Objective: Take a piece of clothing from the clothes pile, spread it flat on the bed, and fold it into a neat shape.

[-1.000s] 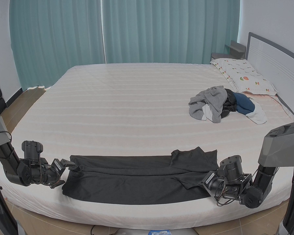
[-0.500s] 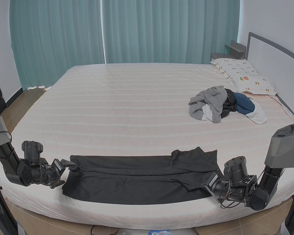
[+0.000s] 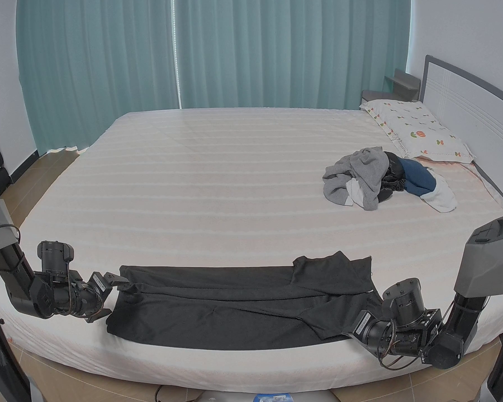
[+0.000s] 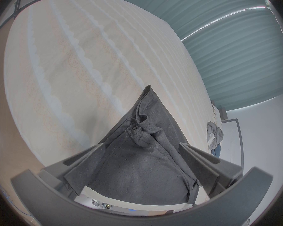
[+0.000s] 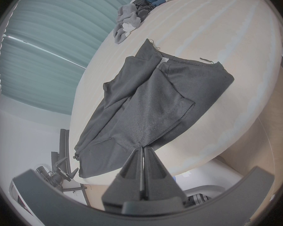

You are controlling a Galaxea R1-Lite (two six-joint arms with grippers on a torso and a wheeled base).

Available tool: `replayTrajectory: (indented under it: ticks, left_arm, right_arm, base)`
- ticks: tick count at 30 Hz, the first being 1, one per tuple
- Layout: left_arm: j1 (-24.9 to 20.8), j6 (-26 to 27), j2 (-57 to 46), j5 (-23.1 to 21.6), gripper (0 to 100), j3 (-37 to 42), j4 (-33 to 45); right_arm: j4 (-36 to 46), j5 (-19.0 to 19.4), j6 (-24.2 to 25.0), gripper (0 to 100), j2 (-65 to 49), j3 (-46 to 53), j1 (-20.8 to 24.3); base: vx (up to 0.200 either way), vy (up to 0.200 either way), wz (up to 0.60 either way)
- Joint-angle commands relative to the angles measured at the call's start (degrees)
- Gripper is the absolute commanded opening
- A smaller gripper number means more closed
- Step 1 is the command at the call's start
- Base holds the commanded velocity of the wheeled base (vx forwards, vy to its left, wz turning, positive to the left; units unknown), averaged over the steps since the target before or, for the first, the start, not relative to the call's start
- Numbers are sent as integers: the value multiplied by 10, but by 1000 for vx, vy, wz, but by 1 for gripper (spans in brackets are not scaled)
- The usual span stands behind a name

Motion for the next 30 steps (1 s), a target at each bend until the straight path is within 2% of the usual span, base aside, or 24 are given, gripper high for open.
replayTrajectory:
  ticks: [1,8,14,19,30]
  left_arm:
    - [0,0,1,0,100,0,0]
    - [1,0,1,0,100,0,0]
    - [0,0,1,-1,100,-1,0]
    - [0,0,2,0,100,-1,0]
    - [0,0,2,-1,100,-1,0]
  right_arm:
    - [2,0,-10,100,11,3,-1]
    - [-1,-1,-17,100,-23,10,-7]
    - [7,8,-69,100,-82,10,-78]
    - [4,12,-98,100,-76,11,-107]
    - [-14,48,-111,100,-27,2,-119]
  base:
    - [0,0,0]
    - [0,0,0]
    - [0,0,0]
    - [0,0,0]
    - [0,0,0]
